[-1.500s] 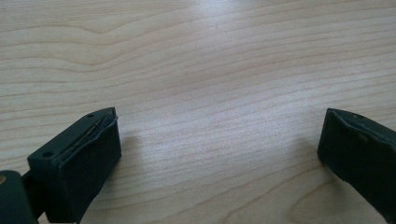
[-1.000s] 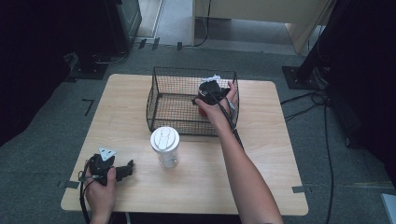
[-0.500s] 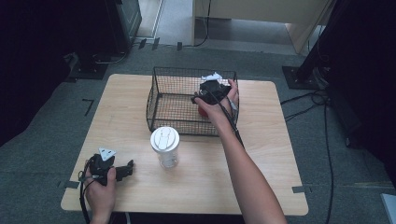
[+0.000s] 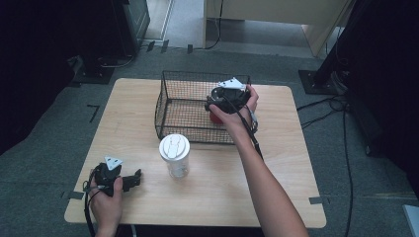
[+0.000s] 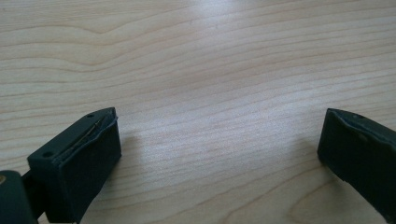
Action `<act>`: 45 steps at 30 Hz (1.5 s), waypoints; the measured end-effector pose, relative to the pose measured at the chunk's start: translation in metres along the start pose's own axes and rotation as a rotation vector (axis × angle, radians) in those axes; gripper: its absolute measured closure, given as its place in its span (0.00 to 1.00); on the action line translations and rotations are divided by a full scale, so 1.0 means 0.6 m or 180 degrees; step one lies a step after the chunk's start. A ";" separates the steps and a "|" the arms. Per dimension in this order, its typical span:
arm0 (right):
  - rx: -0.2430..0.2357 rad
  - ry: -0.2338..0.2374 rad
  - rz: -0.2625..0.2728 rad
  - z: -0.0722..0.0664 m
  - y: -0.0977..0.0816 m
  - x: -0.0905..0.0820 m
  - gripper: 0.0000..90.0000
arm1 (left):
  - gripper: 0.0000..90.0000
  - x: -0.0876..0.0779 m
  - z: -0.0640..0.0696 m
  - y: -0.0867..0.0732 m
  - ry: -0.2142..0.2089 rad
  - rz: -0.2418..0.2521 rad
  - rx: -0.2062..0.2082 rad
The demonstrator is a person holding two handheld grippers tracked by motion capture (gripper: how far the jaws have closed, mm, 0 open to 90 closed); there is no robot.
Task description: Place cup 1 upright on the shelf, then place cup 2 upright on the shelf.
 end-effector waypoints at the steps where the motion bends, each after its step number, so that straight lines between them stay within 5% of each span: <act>1: -0.0003 0.0032 0.0058 0.001 -0.003 -0.008 0.00 | 0.00 0.000 0.000 0.000 0.0000 -0.0001 0.0000; 12: 0.0135 0.0321 0.0294 0.008 -0.025 -0.048 0.00 | 0.00 0.000 0.000 0.000 0.0001 0.0000 0.0000; 45: 0.0008 0.1149 0.0473 -0.055 -0.144 -0.137 0.00 | 0.00 0.000 0.000 0.000 0.0004 -0.0001 0.0009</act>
Point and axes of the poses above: each handheld gripper's, and its own axes: x roughly forward along the jaws, y roughly out of its top, z roughly to its right, the point moved 1 cm from there along x, roughly forward along the jaws, and after that the axes turned 8 degrees about -z, right-handed, at the moved point
